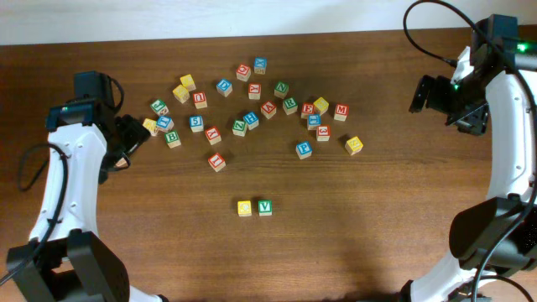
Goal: Spell out CVPR
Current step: 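Withdraw left gripper to the left side of the table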
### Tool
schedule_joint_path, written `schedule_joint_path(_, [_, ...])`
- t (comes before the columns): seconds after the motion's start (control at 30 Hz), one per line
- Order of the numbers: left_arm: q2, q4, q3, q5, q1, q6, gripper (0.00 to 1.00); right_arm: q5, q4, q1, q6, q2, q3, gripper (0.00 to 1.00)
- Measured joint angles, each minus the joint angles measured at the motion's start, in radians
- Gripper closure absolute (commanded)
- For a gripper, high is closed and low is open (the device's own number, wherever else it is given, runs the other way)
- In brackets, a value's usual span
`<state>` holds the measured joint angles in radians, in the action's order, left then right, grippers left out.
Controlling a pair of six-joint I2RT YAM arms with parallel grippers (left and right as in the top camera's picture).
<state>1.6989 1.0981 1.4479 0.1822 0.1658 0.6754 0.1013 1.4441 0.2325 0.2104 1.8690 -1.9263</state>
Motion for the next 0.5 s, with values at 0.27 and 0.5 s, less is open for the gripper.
schedule_joint_path(0.27, [0.000, 0.023, 0.000, 0.039, 0.000, 0.004, 0.01, 0.000, 0.000, 0.000, 0.000, 0.000, 0.000, 0.01])
schedule_joint_path(0.5, [0.000, 0.027, 0.000, 0.009, 0.000, 0.007, 0.01, 0.000, -0.068, 0.000, 0.000, 0.000, 0.000, 0.02])
